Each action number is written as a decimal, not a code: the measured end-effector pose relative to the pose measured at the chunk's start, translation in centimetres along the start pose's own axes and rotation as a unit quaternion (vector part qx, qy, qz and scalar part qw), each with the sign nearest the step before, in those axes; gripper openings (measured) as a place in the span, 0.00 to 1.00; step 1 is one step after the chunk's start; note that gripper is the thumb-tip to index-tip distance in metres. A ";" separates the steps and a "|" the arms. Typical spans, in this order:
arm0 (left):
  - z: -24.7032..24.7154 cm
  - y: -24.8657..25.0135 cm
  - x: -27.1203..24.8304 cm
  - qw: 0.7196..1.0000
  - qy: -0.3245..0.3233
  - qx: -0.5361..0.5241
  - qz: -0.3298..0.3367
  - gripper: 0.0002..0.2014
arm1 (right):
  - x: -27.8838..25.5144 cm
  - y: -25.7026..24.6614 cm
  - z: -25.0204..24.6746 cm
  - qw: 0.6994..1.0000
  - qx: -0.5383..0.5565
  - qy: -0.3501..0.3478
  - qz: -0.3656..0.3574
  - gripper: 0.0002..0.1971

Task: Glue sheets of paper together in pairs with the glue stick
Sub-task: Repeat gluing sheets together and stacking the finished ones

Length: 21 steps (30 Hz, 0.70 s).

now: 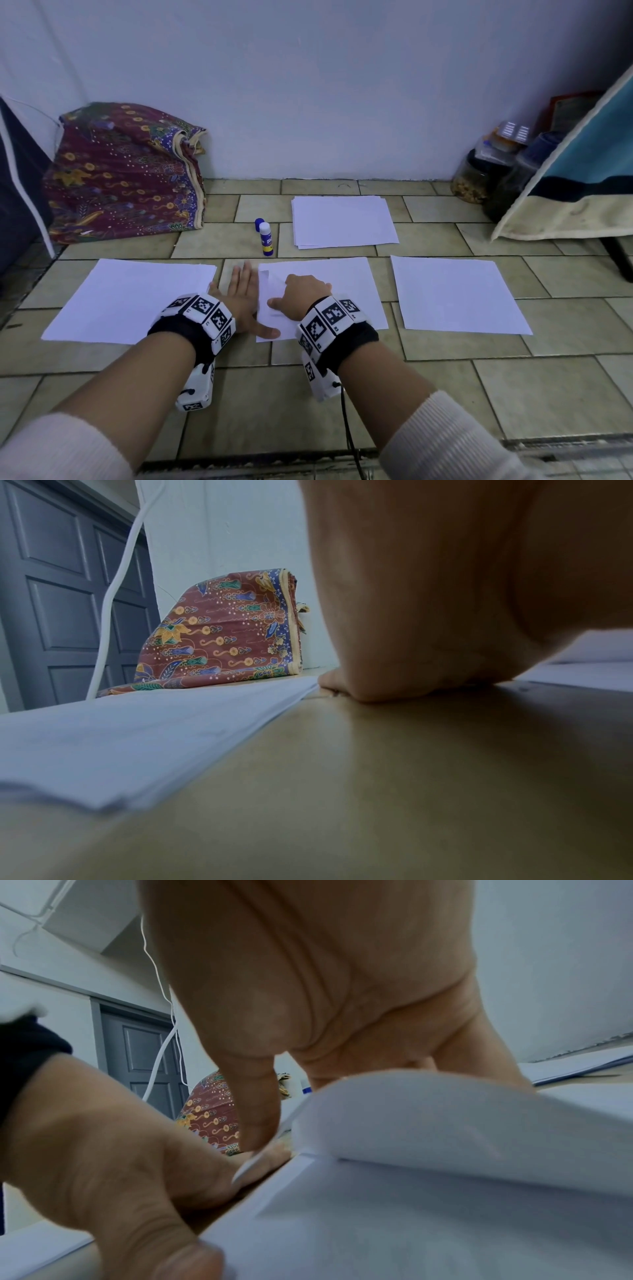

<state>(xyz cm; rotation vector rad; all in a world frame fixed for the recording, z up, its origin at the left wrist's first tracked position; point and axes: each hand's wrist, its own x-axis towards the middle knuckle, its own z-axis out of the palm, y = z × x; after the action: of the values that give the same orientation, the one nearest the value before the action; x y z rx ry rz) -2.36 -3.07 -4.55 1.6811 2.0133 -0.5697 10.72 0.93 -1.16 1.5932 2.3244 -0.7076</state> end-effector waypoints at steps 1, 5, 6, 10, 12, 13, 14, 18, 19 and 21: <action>0.0 0.0 0.1 1.000 -0.001 0.001 -0.002 0.66 | 0.0 0.0 0.0 1.000 -0.006 -0.003 0.000 0.28; 0.1 0.0 0.3 1.000 0.002 0.003 -0.005 0.65 | 0.1 0.0 0.0 1.000 -0.013 -0.003 -0.002 0.28; 0.1 0.0 0.3 1.000 0.005 0.004 -0.007 0.65 | 0.2 0.0 0.0 1.000 -0.014 -0.002 -0.004 0.29; 0.5 0.2 0.5 1.000 0.021 0.009 -0.012 0.72 | 0.4 0.1 0.2 1.000 -0.013 0.000 -0.012 0.33; 0.4 0.1 0.5 1.000 0.017 0.012 -0.014 0.72 | 0.4 0.2 0.3 1.000 -0.013 0.000 -0.012 0.33; 0.3 0.1 0.4 1.000 0.010 0.014 -0.011 0.69 | 0.5 0.2 0.3 1.000 -0.012 -0.001 -0.013 0.33; 0.1 0.1 0.3 1.000 0.004 0.013 -0.010 0.67 | 0.5 0.2 0.3 1.000 -0.012 -0.001 -0.013 0.33; -0.2 0.1 0.2 1.000 -0.010 0.013 -0.011 0.67 | 0.7 0.3 0.3 1.000 -0.024 -0.002 -0.011 0.30; -0.2 0.1 0.1 1.000 -0.014 0.010 -0.010 0.68 | 0.7 0.4 0.4 1.000 -0.028 -0.001 -0.012 0.29; -0.4 0.2 0.0 1.000 -0.020 0.007 -0.007 0.67 | 0.8 0.4 0.5 0.999 -0.031 0.000 -0.014 0.29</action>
<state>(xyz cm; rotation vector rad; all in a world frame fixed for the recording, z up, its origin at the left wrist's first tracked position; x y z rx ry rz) -2.23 -2.83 -4.26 1.6520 1.9980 -0.6191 10.79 1.45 -2.08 1.5372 2.3480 -0.6355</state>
